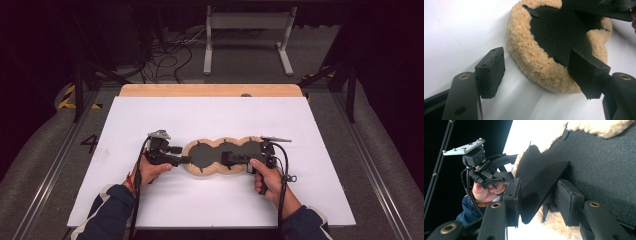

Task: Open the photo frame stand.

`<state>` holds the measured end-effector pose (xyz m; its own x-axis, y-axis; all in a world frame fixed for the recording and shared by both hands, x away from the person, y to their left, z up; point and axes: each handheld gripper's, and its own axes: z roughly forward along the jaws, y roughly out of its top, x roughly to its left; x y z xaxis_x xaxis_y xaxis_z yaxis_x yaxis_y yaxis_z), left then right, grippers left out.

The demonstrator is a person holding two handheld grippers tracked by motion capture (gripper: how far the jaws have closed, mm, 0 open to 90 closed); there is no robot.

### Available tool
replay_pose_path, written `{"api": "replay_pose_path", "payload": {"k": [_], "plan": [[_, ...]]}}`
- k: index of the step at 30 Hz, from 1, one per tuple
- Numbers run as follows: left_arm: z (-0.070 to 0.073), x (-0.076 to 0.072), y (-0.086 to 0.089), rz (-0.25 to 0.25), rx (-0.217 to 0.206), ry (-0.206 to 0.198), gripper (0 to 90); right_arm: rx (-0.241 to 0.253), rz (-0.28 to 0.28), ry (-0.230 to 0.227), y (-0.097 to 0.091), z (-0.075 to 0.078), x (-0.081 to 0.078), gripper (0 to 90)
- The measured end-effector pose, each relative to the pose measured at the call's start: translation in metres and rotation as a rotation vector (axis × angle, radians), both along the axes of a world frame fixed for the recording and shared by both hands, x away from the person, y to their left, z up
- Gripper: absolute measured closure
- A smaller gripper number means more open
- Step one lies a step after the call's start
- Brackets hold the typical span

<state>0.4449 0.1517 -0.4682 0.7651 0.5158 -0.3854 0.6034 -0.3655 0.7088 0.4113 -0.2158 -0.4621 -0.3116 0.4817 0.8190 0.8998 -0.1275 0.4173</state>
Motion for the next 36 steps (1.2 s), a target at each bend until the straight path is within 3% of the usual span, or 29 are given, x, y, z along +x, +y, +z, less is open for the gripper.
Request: {"api": "replay_pose_path", "payload": {"k": [7, 12, 18, 24, 27, 30, 36], "plan": [[-0.001, 0.0, -0.001, -0.019, -0.012, 0.005, 27.6, 0.01, 0.018, 0.002, 0.006, -0.001, -0.002, 57.9], [-0.001, 0.001, -0.001, -0.028, -0.018, 0.008, 24.6, 0.003, 0.039, -0.012, 0.004, -0.003, -0.003, 65.1], [-0.003, 0.002, -0.003, -0.053, -0.046, 0.021, 20.8, -0.029, 0.078, -0.07, 0.004, -0.003, -0.005, 71.5], [-0.002, -0.002, -0.015, -0.157, -0.057, 0.036, 28.1, -0.082, 0.123, -0.169, 0.005, 0.0, -0.008, 72.2], [0.001, -0.007, -0.023, -0.178, -0.037, 0.007, 34.2, -0.132, 0.149, -0.218, 0.007, 0.003, -0.01, 72.1], [0.005, -0.009, -0.019, -0.176, -0.074, -0.008, 41.6, -0.162, 0.161, -0.267, 0.007, 0.004, -0.013, 72.1], [0.013, -0.014, -0.019, -0.177, -0.038, -0.081, 46.1, -0.224, 0.172, -0.335, 0.011, 0.007, -0.017, 71.5]]}}
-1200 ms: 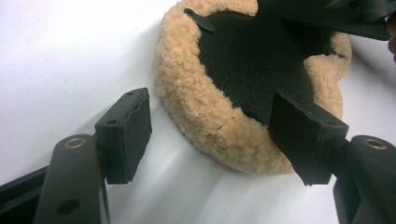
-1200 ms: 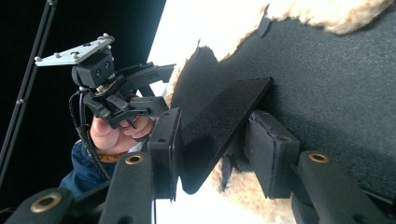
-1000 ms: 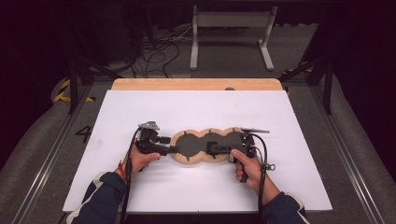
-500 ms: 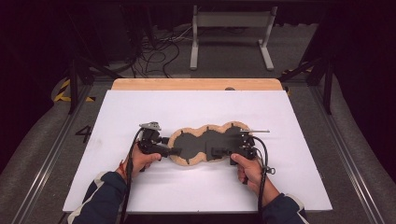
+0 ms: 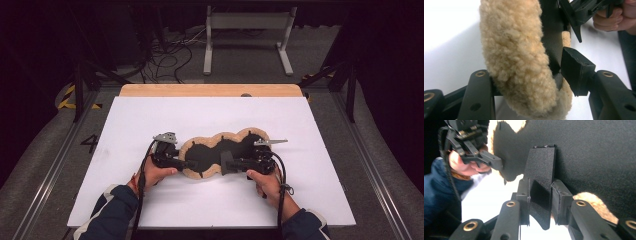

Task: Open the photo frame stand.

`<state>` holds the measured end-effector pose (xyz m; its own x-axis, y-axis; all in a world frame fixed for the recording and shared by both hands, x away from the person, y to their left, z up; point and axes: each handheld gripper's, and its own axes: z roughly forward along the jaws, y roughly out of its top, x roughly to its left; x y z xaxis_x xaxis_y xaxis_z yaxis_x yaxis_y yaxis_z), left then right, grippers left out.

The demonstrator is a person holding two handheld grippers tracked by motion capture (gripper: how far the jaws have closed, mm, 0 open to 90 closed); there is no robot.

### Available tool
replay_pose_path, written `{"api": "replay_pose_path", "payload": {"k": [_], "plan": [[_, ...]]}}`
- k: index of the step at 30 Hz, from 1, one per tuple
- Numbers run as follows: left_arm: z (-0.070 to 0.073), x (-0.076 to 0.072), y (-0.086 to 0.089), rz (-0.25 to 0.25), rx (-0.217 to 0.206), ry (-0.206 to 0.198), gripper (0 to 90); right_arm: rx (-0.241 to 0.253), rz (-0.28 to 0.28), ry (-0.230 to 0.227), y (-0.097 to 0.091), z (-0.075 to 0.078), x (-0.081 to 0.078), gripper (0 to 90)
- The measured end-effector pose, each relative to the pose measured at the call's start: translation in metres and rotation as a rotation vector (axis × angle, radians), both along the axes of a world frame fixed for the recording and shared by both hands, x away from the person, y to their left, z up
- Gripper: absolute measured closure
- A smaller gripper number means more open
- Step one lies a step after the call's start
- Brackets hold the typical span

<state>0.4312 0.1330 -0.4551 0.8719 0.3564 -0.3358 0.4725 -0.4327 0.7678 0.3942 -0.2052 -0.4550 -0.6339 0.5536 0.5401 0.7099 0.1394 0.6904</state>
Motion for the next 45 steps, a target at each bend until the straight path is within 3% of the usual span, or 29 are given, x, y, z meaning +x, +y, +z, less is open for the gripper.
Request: {"api": "replay_pose_path", "payload": {"k": [5, 10, 19, 26, 33, 38, 41, 45], "plan": [[0.009, -0.006, 0.002, 0.009, 0.0, -0.082, 51.6, -0.073, 0.005, -0.07, 0.005, 0.004, -0.006, 71.7], [0.017, -0.014, 0.001, 0.033, 0.037, -0.176, 55.0, -0.15, 0.011, -0.126, 0.012, 0.007, -0.011, 72.6], [0.021, -0.03, -0.004, 0.052, 0.113, -0.315, 53.6, -0.128, 0.037, -0.103, 0.01, 0.007, -0.016, 74.0], [0.022, -0.039, -0.005, 0.039, 0.143, -0.365, 54.3, -0.161, 0.025, -0.116, 0.012, 0.009, -0.026, 72.6], [0.02, -0.042, -0.001, 0.018, 0.124, -0.365, 58.6, -0.219, -0.003, -0.147, 0.006, 0.008, -0.037, 69.7], [0.021, -0.046, -0.001, -0.011, 0.134, -0.4, 60.8, -0.263, -0.001, -0.186, 0.001, 0.009, -0.045, 74.3], [0.022, -0.049, -0.002, -0.018, 0.143, -0.415, 61.1, -0.296, -0.001, -0.245, -0.006, 0.016, -0.054, 79.0], [0.02, -0.051, -0.001, -0.026, 0.127, -0.411, 61.7, -0.281, -0.023, -0.276, -0.016, 0.02, -0.06, 77.5]]}}
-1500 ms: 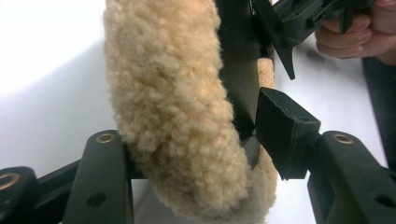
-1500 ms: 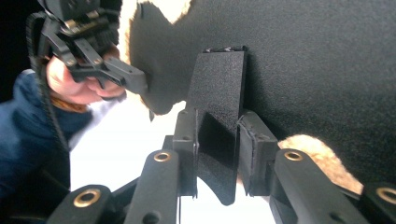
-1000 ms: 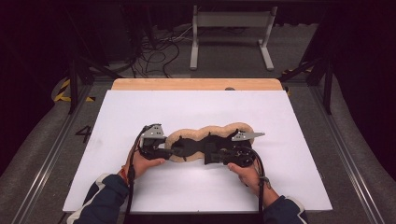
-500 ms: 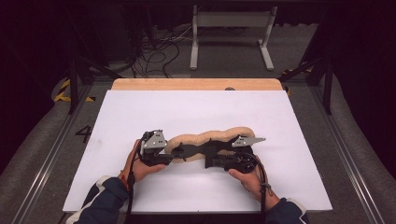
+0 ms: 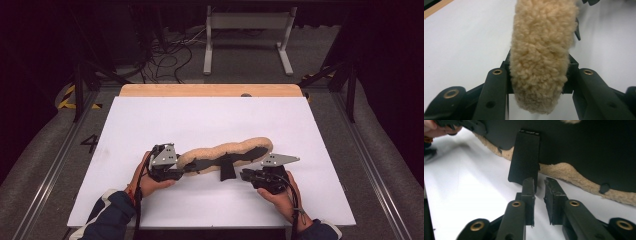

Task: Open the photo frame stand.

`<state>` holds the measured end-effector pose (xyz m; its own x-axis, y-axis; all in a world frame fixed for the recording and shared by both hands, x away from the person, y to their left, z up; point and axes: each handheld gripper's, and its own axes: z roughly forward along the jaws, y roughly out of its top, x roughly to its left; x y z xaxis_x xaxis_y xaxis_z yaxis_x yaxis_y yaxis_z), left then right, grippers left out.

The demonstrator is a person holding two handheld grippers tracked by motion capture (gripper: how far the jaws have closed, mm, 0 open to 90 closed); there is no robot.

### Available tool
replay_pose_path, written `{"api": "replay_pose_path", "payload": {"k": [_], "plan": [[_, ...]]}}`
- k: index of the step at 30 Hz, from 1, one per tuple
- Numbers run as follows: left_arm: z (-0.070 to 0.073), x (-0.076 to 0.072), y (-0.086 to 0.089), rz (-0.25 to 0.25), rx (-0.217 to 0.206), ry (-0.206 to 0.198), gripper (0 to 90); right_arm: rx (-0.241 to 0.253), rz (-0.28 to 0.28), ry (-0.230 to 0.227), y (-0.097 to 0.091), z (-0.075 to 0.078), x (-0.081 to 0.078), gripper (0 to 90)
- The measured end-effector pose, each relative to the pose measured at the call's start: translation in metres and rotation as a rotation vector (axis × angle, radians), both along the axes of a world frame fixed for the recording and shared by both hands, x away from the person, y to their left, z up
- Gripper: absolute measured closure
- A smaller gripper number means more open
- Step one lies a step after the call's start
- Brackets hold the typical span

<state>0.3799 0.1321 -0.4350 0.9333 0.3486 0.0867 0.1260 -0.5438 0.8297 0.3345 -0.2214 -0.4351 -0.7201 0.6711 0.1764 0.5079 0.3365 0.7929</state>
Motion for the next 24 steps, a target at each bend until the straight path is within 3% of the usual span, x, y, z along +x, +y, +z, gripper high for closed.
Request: {"api": "replay_pose_path", "payload": {"k": [2, 6, 11, 16, 19, 21, 24], "plan": [[0.0, -0.001, 0.0, -0.014, 0.003, -0.001, 62.1, 0.022, -0.001, 0.013, 0.001, -0.004, 0.002, 73.6], [-0.004, -0.002, -0.002, -0.043, 0.006, 0.026, 62.7, -0.002, 0.01, 0.032, 0.014, -0.016, 0.007, 62.7], [-0.011, 0.0, -0.003, -0.04, 0.002, 0.051, 61.2, -0.006, 0.039, 0.027, 0.024, -0.022, 0.007, 63.0], [-0.018, 0.0, -0.006, -0.017, 0.06, 0.045, 60.3, -0.026, 0.04, 0.015, 0.028, -0.024, 0.006, 66.2], [-0.019, 0.0, -0.008, -0.009, 0.084, 0.03, 61.6, -0.02, 0.036, 0.017, 0.026, -0.024, 0.006, 70.3], [-0.019, -0.003, -0.012, 0.015, 0.133, -0.013, 62.4, -0.017, 0.034, 0.011, 0.025, -0.023, 0.006, 72.2], [-0.019, -0.004, -0.014, 0.023, 0.146, -0.03, 62.3, -0.017, 0.037, 0.011, 0.025, -0.022, 0.006, 72.6]]}}
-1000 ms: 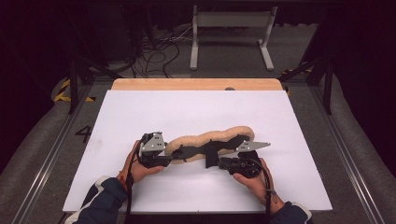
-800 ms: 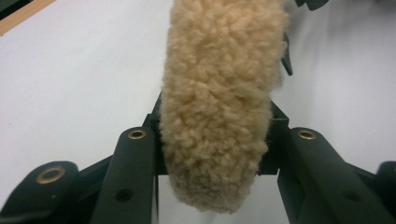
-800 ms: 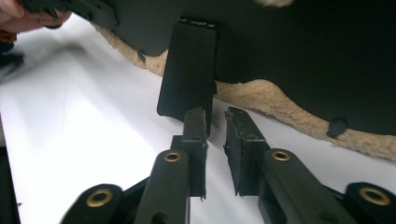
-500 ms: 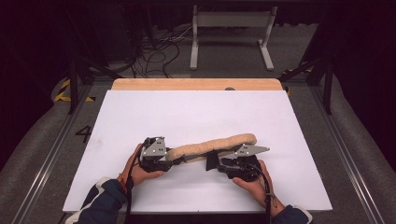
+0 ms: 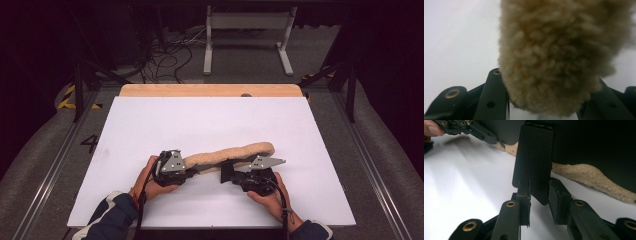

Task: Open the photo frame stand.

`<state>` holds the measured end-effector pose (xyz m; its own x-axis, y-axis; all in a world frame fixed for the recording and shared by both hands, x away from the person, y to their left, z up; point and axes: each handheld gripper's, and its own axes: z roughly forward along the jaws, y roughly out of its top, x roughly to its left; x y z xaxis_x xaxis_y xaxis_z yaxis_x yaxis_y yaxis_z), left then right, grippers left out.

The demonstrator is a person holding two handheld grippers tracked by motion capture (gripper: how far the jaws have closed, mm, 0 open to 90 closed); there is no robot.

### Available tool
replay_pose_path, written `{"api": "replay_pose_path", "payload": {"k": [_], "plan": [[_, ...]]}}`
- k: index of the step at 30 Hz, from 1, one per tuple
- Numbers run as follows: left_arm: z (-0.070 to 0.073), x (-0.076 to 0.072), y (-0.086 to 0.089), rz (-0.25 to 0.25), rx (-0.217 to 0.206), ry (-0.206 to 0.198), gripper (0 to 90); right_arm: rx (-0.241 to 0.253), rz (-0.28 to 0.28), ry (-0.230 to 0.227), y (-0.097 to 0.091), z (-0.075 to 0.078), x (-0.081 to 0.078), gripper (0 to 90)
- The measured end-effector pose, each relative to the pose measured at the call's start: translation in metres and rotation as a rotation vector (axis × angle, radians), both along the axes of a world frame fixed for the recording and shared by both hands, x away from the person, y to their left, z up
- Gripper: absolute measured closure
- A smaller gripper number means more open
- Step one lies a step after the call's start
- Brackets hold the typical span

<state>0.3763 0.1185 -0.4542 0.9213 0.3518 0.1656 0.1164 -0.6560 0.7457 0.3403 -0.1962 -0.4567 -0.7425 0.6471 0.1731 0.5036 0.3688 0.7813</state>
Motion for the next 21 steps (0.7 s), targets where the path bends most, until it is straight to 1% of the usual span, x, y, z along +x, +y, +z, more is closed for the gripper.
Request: {"api": "replay_pose_path", "payload": {"k": [2, 6, 8, 10, 11, 12, 13, 15, 16, 17, 18, 19, 20, 21], "plan": [[0.0, -0.002, -0.002, 0.006, 0.013, -0.018, 62.2, -0.004, 0.003, 0.008, 0.0, 0.0, 0.001, 74.6], [0.0, -0.002, -0.003, 0.021, 0.027, -0.036, 61.2, -0.001, 0.01, 0.014, -0.001, -0.001, 0.002, 77.9], [0.0, -0.002, -0.004, 0.036, 0.047, -0.058, 60.4, -0.007, 0.017, 0.015, -0.001, -0.001, 0.002, 78.5], [0.0, -0.001, -0.004, 0.037, 0.052, -0.063, 59.8, -0.011, 0.023, 0.015, 0.0, -0.001, 0.002, 78.6], [0.0, 0.001, -0.005, 0.042, 0.052, -0.069, 58.5, -0.022, 0.03, 0.009, 0.002, -0.002, 0.001, 78.6], [0.0, 0.001, -0.005, 0.042, 0.052, -0.069, 58.1, -0.022, 0.03, 0.009, 0.002, -0.002, 0.001, 78.6], [-0.001, 0.002, -0.004, 0.043, 0.044, -0.06, 58.1, -0.025, 0.032, 0.007, 0.002, -0.002, 0.001, 78.6], [-0.001, 0.002, -0.003, 0.043, 0.039, -0.053, 58.1, -0.031, 0.029, -0.003, 0.003, -0.001, 0.001, 74.4], [-0.001, 0.003, -0.003, 0.035, 0.03, -0.05, 58.2, -0.038, 0.018, -0.025, 0.004, 0.001, -0.001, 73.5], [-0.001, 0.003, -0.002, 0.032, 0.022, -0.045, 58.3, -0.057, 0.014, -0.056, 0.005, 0.005, -0.004, 74.3], [-0.001, 0.003, -0.002, 0.032, 0.022, -0.045, 58.3, -0.057, 0.014, -0.056, 0.005, 0.005, -0.004, 74.3], [-0.001, 0.004, -0.001, 0.03, 0.015, -0.039, 58.3, -0.058, 0.021, -0.079, 0.004, 0.009, -0.005, 75.7], [-0.001, 0.004, 0.0, 0.028, 0.008, -0.034, 58.1, -0.049, 0.027, -0.095, 0.003, 0.014, -0.008, 76.1], [-0.001, 0.004, 0.0, 0.026, 0.003, -0.033, 57.7, -0.056, 0.018, -0.115, 0.001, 0.018, -0.01, 77.3]]}}
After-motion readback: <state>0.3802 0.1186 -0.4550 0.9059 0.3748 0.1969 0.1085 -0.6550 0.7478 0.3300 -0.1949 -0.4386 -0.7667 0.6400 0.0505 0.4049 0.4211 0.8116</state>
